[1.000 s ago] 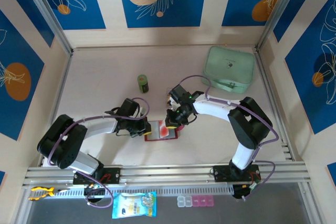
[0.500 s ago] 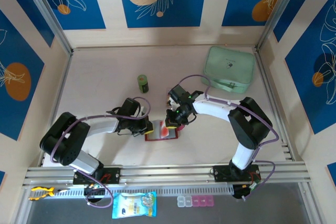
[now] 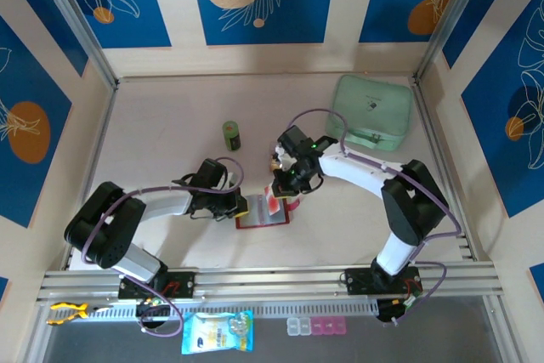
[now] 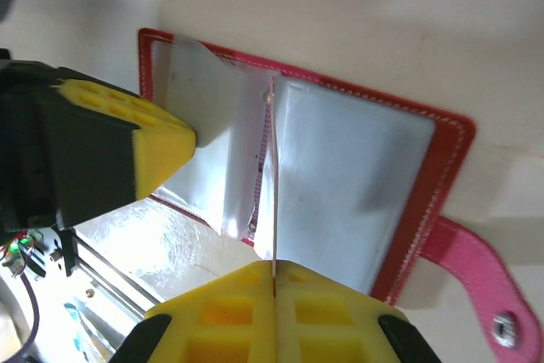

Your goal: Take the credit cards out of the card holder

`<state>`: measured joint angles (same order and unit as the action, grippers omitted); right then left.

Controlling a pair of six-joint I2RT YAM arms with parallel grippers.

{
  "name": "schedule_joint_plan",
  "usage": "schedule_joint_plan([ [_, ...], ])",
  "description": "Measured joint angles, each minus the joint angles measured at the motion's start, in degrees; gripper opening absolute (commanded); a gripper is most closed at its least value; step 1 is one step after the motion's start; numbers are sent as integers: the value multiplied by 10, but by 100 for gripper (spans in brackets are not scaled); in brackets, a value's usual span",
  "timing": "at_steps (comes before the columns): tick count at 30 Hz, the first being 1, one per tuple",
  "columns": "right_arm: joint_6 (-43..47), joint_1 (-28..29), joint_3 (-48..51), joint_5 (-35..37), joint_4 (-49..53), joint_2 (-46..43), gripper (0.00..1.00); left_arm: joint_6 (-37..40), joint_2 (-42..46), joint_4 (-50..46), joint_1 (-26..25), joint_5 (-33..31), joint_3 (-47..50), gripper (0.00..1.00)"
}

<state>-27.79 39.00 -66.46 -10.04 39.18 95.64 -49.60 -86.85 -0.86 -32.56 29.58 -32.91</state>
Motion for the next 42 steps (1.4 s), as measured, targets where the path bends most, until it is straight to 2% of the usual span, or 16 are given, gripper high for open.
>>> schedule_joint_plan([
  [8, 232, -30, -78, 43, 98, -27, 1, 0, 13, -5, 0, -1, 0, 5],
  [16, 488, -46, -105, 109, 163, -36, 0, 1, 36, -19, 0, -11, -1, 7],
  [21, 598, -63, -138, 152, 190, -31, 0, 0, 49, -29, 0, -16, -1, 12],
  [30, 711, -100, -231, 169, 192, 16, 0, 0, 72, -37, 0, -26, -1, 15],
  [42, 761, -110, -349, 158, 197, 141, 0, 0, 109, -50, 0, -38, 3, 16],
])
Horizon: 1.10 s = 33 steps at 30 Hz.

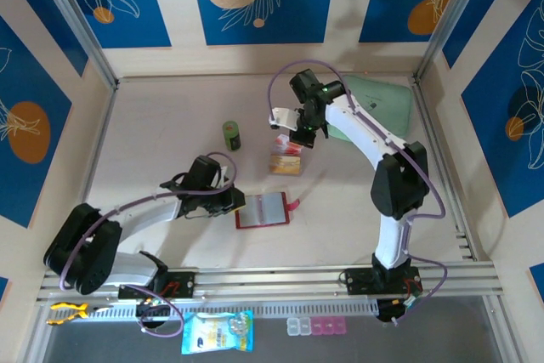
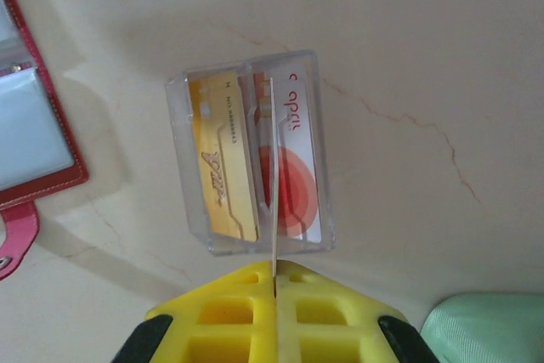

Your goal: Take the credit cards out of the card holder

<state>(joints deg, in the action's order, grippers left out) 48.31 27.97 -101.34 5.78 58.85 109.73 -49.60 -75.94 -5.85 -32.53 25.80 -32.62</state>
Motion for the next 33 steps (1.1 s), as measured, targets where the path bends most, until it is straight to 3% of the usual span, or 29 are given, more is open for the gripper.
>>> schedule_joint_plan([
  [15, 18, -9, -21, 0, -1, 60, 1, 0, 39, -26, 5, -15, 23, 17],
  [20, 15, -9, -21, 1, -1, 60, 16, 0, 39, -27, 8, -15, 23, 18],
  [28, -2, -10, -20, 3, -15, 57, 21, 8, 39, -38, 16, -20, 23, 20],
  [33, -37, -15, 24, 2, -43, 7, 32, 37, 39, -59, 29, -45, 21, 36],
])
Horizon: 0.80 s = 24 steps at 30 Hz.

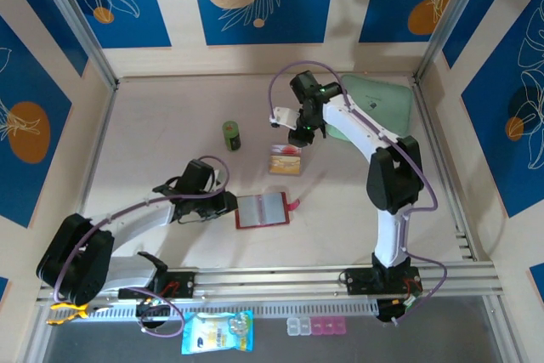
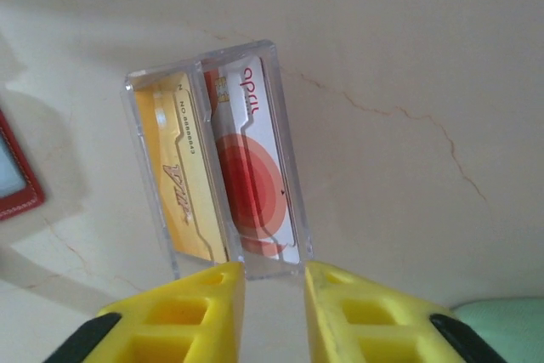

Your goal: Take the credit cards out of the card holder

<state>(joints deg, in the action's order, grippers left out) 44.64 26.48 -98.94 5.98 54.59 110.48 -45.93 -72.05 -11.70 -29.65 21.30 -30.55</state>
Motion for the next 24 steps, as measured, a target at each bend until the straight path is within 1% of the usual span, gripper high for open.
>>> schedule_joint_plan([
  [4, -36, -10, 57, -2, -37, -65, 47, 29, 0, -19, 16, -28, -10, 58],
  [5, -50, -14, 77, -2, -50, -84, 53, 38, 0, -22, 24, -35, -14, 64],
  [7, -72, -20, 115, -2, -75, -116, 67, 50, 0, -26, 38, -43, -23, 70],
  [8, -86, -23, 138, -2, -89, -132, 77, 56, 0, -29, 45, -48, -28, 75],
  [9, -101, -26, 162, -2, -104, -148, 88, 66, -1, -30, 54, -53, -33, 91],
  [10, -107, -29, 181, -1, -115, -159, 99, 73, -2, -33, 61, -57, -40, 100],
  [14, -160, -44, 263, 5, -167, -203, 99, 111, -8, -53, 89, -85, -67, 100],
  [19, -238, -87, 354, 16, -244, -252, 99, 158, -14, -73, 125, -141, -91, 100],
  [22, -287, -121, 424, 20, -306, -288, 99, 185, -16, -86, 137, -203, -103, 100],
  [24, -323, -149, 475, 19, -355, -311, 99, 205, -16, -89, 139, -256, -112, 100],
])
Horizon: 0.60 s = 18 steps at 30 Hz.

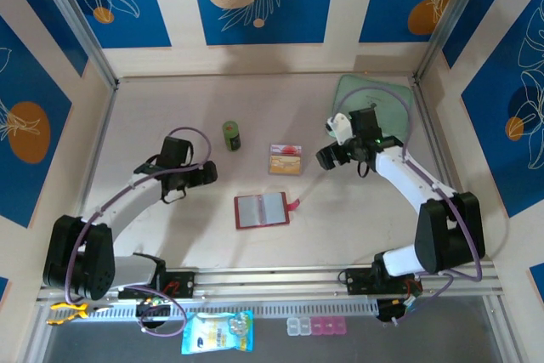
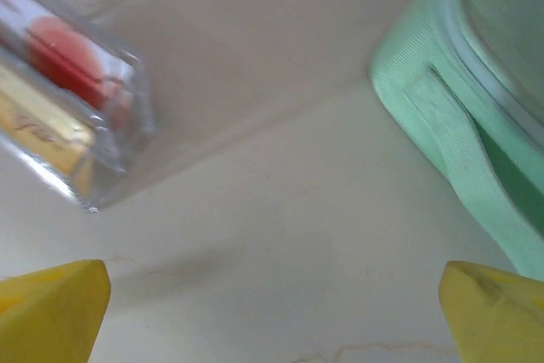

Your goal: Take the credit cards out of the card holder

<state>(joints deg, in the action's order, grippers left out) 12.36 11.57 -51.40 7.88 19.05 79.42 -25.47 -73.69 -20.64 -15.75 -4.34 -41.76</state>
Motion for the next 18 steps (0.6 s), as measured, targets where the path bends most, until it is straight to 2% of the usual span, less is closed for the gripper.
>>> schedule_joint_plan([
  [6, -82, -72, 120, -3, -144, -20, 99, 44, -5, 28, 2, -138, -3, 100],
  [9, -104, -84, 155, 5, -205, -18, 99, 65, -23, 51, 8, -179, -3, 100],
  [14, -123, -86, 191, 16, -323, 0, 99, 115, -74, 85, 18, -216, -21, 99],
  [18, -146, -91, 215, 16, -417, 15, 99, 175, -78, 199, 22, -223, 9, 99],
])
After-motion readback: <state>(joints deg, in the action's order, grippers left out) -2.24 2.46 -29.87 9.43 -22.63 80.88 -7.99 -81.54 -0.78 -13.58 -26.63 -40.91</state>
